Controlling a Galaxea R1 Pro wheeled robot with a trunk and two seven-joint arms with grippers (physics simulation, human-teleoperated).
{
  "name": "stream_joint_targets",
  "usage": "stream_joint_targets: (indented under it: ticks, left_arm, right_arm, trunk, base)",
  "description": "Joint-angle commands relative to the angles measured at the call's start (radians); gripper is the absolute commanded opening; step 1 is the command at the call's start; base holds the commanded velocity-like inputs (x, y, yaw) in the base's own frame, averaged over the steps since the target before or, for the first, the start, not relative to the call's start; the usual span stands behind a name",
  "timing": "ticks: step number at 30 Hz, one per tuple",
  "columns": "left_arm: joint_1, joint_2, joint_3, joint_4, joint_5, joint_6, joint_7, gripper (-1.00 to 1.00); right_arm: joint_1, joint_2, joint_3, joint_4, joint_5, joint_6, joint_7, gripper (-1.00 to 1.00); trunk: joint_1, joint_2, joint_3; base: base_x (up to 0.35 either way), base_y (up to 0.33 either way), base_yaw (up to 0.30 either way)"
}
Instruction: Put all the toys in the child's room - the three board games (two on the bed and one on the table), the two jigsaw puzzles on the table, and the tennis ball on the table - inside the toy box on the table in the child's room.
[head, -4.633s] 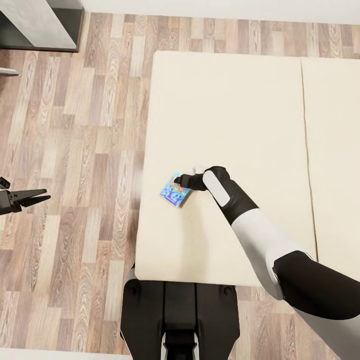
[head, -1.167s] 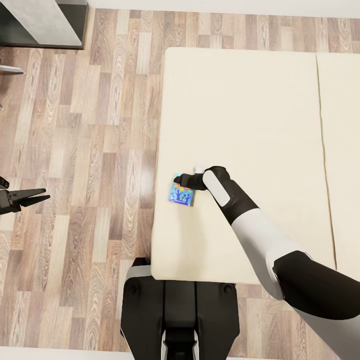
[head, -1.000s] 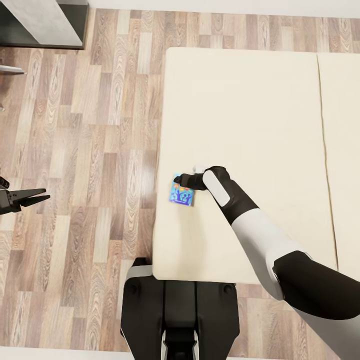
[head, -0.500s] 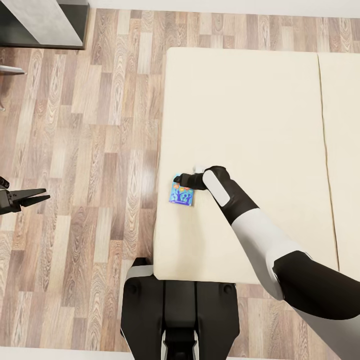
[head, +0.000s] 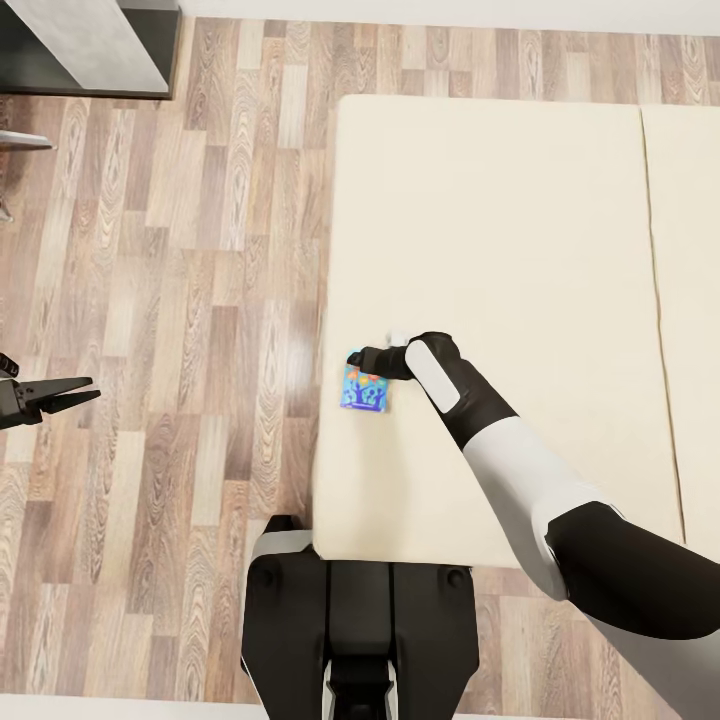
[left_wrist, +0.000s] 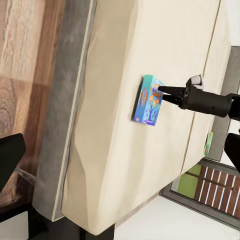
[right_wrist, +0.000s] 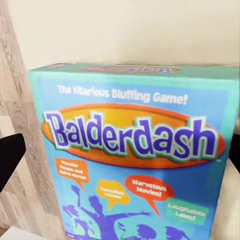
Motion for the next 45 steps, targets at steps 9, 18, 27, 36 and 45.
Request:
stream_joint_targets:
  ticks: [9,18,27,36,45]
  left_arm:
    - [0.000,0.000,0.000,0.001,0.000,0.010,-0.004,1.00]
    - [0.000,0.000,-0.001,0.000,0.000,0.009,-0.004,1.00]
    - [0.000,0.000,-0.001,0.001,0.000,0.008,-0.004,1.00]
    - [0.000,0.000,-0.001,0.001,0.000,0.009,-0.004,1.00]
    - [0.000,0.000,-0.001,0.001,0.000,0.010,-0.004,1.00]
  right_arm:
    - [-0.001,0.000,0.002,-0.001,-0.010,0.002,-0.009,1.00]
    - [-0.001,0.000,0.002,-0.001,-0.010,0.002,-0.009,1.00]
    - [-0.001,0.000,0.002,-0.001,-0.010,0.002,-0.011,1.00]
    - [-0.001,0.000,0.002,-0.001,-0.010,0.002,-0.011,1.00]
    - [0.000,0.000,0.002,-0.001,-0.010,0.002,-0.011,1.00]
  trunk:
    - [0.001,-0.002,-0.001]
    - [0.001,-0.002,-0.001]
    - [0.001,-0.002,-0.001]
    - [0.001,-0.002,-0.001]
    - [0.001,-0.002,-0.001]
  base:
    - [0.000,0.087,0.000]
    - [0.000,0.033,0.000]
    - [0.000,0.024,0.000]
    - [0.000,0.009,0.000]
    - [0.000,0.069,0.000]
